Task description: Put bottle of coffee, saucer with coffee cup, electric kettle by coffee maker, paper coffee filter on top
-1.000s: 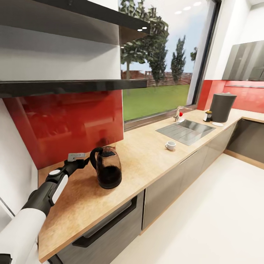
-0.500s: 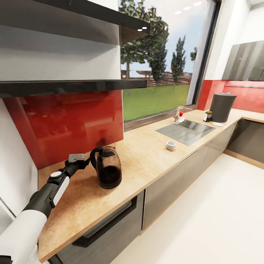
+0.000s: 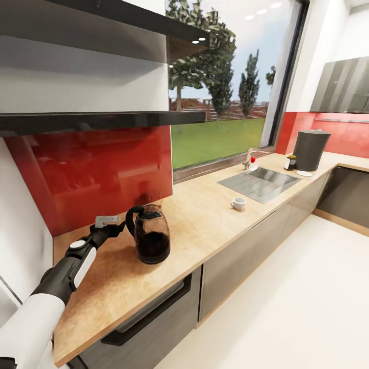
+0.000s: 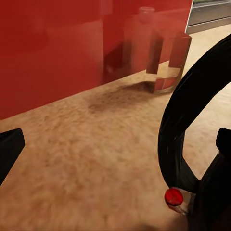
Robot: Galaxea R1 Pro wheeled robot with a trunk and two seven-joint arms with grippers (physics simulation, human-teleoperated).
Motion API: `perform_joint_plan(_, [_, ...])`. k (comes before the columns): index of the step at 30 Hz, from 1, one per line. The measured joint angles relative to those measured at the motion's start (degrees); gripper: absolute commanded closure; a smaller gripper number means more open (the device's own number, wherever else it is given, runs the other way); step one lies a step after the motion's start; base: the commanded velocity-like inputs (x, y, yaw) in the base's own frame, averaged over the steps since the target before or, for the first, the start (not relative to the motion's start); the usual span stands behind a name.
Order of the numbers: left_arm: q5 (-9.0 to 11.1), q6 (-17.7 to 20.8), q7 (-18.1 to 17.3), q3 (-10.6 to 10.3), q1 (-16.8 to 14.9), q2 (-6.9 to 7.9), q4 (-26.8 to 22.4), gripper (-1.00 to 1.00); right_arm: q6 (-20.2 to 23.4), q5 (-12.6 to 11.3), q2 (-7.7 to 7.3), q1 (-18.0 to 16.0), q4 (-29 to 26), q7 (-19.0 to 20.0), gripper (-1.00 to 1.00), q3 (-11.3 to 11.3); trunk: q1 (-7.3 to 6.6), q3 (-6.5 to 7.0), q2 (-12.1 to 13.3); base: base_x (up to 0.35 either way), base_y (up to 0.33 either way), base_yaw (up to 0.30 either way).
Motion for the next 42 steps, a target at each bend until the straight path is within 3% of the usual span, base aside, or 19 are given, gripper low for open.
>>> perform_joint_plan(30, [0.1,0.0,0.0,0.1,0.1,-0.19,0.1,-1.0,0.0,0.0,-0.06,0.0,0.0,0.0,-1.0,0.0,0.0,0.0,0.0,0.023,0.0,0.0])
perform_joint_plan(33, [0.0,-1.0,-0.9,-0.9,1.1,-0.16,1.1,-1.0,0.0,-0.1,0.52,0.0,-0.3,-0.1,-1.0,-0.1,0.0,0.0,0.0,0.0,0.0,0.0])
perform_joint_plan(42, [-1.5,1.3,-3.8,0.7,1.3,1.43,-0.3,-1.0,-0.1,-0.1,0.36,0.0,-0.4,-0.2,-1.0,0.0,0.0,0.0,0.0,0.0,0.0,0.0])
